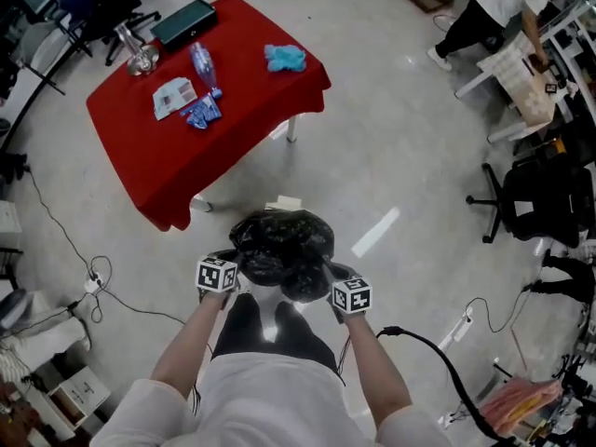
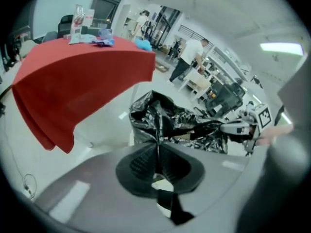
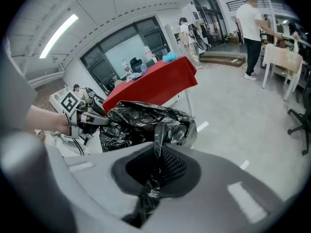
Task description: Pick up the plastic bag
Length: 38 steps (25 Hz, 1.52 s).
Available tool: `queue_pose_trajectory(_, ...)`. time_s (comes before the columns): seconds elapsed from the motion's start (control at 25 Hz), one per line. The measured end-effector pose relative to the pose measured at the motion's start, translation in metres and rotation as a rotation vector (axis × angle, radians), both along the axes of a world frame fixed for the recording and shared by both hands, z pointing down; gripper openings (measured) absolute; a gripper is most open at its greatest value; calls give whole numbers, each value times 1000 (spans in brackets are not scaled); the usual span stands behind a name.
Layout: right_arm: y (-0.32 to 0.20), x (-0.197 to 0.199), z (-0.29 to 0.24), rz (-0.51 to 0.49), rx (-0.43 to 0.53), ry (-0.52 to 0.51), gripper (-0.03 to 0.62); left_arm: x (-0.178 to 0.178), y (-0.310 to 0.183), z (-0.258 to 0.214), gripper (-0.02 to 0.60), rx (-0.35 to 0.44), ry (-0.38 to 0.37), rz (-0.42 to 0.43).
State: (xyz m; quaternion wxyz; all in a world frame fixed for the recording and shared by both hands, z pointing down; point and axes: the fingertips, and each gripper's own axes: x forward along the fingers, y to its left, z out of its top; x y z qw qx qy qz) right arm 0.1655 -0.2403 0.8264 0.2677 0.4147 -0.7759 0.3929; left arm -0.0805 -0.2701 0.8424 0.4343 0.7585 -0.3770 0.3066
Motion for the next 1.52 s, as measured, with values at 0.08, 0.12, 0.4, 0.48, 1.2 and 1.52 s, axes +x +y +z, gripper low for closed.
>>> queue_pose_trajectory(0.08,2,4,-23,12,27,-19,3,1,3,-23,8,23,8,-8)
queue_pose_trajectory(0.12,2,6,-35,15,43,-27,3,1,5,-35,8,36,10,-13)
queue_pose_trajectory(0.4,14,24,-120,-10,166,-72,3,9,20,-117,8,139,33,-42)
queue_pose_trajectory(0.48,18,29,-142,-10,198,-88,3,12,25,-137,8,172,38,-46)
queue_pose_trajectory(1.2,78,32,-265,111,436,-95,3,5,70,-269,8,427,133,20)
queue_pose_trajectory(1.52,139,3,-290,141,505,-23,3,-29,118,-301,8,499,144,72)
